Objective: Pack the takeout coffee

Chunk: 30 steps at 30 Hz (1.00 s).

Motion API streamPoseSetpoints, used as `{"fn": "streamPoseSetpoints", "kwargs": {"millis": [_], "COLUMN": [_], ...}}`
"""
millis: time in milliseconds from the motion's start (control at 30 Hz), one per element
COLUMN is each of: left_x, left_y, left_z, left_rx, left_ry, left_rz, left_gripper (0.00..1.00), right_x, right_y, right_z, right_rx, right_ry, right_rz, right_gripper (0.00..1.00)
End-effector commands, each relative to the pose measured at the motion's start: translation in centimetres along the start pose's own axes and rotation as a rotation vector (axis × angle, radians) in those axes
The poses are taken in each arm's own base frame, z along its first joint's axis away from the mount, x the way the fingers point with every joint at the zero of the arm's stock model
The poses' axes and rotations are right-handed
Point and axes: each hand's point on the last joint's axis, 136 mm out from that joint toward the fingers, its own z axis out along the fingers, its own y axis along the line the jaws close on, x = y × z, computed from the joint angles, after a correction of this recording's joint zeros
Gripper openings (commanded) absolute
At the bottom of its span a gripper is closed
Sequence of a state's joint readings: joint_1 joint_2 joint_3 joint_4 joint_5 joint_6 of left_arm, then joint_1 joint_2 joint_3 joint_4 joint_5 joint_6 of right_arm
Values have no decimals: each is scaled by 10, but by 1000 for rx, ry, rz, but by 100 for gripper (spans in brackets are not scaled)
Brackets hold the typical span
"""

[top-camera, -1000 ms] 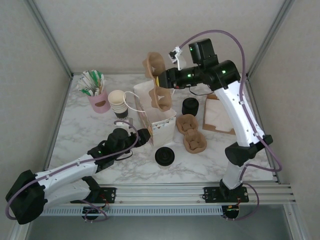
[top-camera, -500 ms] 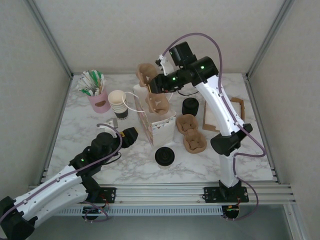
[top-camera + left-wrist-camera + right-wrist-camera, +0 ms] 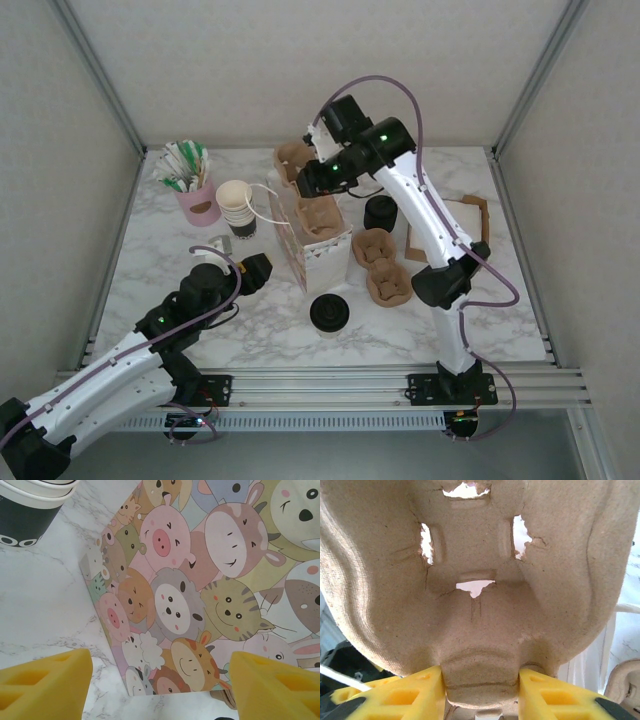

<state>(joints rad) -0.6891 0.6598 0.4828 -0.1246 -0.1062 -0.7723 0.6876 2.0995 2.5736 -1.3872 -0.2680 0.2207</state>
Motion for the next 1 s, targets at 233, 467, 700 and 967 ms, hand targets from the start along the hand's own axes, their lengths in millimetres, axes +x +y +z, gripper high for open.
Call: {"fn": "streamPoseSetpoints", "kwargs": {"millis": [233,467,700,967], "left_x": [-12,-11,-10,-7], "left_y": [0,0,3,6], "left_z": [-4,-4,-4,0], "left_rx": [-13,-11,-15,-23], "left_ry": [-38,-39,-38,-31], "left_rz": [11,8,8,10], "left_gripper": [73,73,73,73], "right_x": [12,21,36,46], "right_y": [-16,-17,-8,-14], "right_z": [9,18,32,39], "right_rx": [179,214,244,303], "right_ry": [38,81,142,186], "right_rz": [-17,-31,-89,-116], "right_gripper": [37,37,35,35]}}
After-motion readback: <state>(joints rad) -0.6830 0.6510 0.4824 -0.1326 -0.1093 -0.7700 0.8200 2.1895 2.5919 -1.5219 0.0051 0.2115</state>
